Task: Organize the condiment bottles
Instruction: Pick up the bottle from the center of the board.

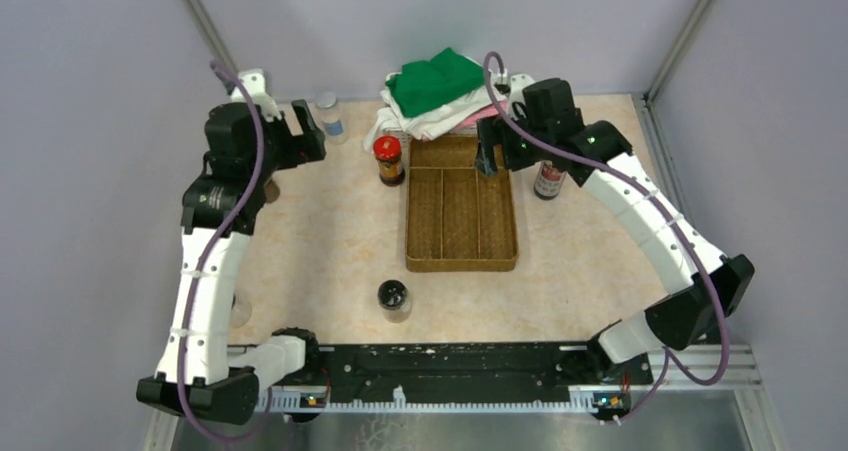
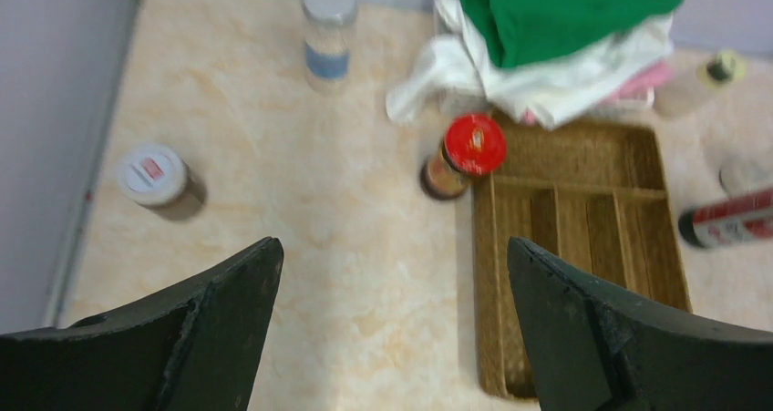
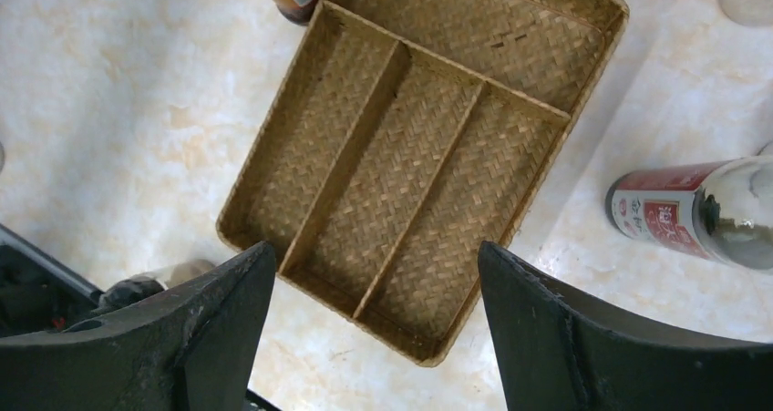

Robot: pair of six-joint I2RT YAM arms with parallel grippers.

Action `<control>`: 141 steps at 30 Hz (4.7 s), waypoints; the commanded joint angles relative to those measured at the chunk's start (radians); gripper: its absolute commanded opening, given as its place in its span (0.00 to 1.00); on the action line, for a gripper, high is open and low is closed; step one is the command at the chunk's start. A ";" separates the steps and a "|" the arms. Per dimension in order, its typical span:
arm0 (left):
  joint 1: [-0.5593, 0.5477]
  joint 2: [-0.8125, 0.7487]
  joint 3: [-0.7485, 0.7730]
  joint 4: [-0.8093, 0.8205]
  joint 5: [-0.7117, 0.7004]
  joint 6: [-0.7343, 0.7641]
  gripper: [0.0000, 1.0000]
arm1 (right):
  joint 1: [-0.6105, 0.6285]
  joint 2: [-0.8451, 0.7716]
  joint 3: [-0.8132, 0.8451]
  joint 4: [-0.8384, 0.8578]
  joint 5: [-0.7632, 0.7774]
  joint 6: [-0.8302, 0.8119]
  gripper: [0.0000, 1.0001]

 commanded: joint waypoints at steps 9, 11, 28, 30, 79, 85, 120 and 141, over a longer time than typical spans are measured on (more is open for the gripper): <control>-0.003 0.082 -0.348 0.095 0.591 -0.052 0.99 | 0.013 -0.189 -0.151 0.045 0.522 -0.021 0.82; -0.031 0.061 -0.342 0.111 0.544 -0.062 0.99 | 0.007 -0.222 -0.179 0.081 0.455 -0.017 0.82; -0.245 -0.163 -0.458 -0.152 0.352 -0.192 0.99 | 0.089 -0.340 -0.434 0.099 0.087 0.013 0.76; -0.272 -0.182 -0.475 -0.190 0.337 -0.204 0.99 | 0.090 -0.356 -0.451 0.099 0.112 0.029 0.76; -0.328 0.235 -0.262 0.268 0.168 -0.084 0.99 | -0.210 -0.111 -0.564 0.620 0.610 0.049 0.80; -0.328 0.241 -0.265 0.274 0.175 -0.074 0.99 | -0.258 -0.041 -0.551 0.683 0.579 0.059 0.80; -0.326 0.208 -0.329 0.286 0.182 -0.055 0.99 | -0.285 0.159 -0.418 0.657 0.526 0.082 0.96; -0.313 0.168 -0.358 0.264 0.173 -0.028 0.99 | -0.209 0.239 -0.407 0.713 0.668 0.097 0.89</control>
